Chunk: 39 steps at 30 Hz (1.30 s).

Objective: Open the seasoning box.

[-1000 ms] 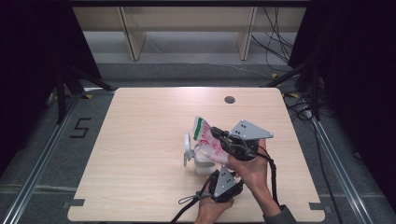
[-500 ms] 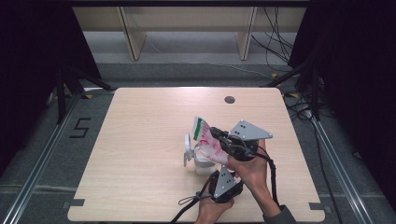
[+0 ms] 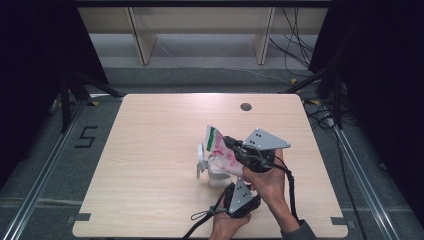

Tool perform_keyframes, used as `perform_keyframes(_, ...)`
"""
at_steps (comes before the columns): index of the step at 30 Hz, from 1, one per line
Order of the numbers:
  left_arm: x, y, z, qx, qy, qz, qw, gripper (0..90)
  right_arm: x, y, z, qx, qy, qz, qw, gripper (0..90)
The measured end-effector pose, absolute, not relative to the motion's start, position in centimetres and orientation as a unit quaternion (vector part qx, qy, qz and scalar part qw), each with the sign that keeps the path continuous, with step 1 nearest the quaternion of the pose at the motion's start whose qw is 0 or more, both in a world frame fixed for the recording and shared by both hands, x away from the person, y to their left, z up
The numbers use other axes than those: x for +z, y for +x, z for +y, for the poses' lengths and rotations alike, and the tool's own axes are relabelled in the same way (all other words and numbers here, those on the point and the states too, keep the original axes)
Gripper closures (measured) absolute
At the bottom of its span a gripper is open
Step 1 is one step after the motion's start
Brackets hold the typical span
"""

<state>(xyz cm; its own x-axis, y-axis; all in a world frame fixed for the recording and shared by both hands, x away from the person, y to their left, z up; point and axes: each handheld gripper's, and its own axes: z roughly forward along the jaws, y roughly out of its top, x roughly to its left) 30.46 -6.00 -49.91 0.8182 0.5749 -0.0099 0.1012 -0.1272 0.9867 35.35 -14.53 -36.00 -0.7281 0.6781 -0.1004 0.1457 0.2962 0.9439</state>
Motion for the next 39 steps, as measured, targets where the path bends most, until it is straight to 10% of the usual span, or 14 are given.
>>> perform_keyframes(39, -49.7, 30.53, -5.82, 0.194, 0.721, 0.236, 0.622, 75.5, -36.08, 35.45, -13.65, 0.518, 0.267, 0.773, 0.252, 90.0)
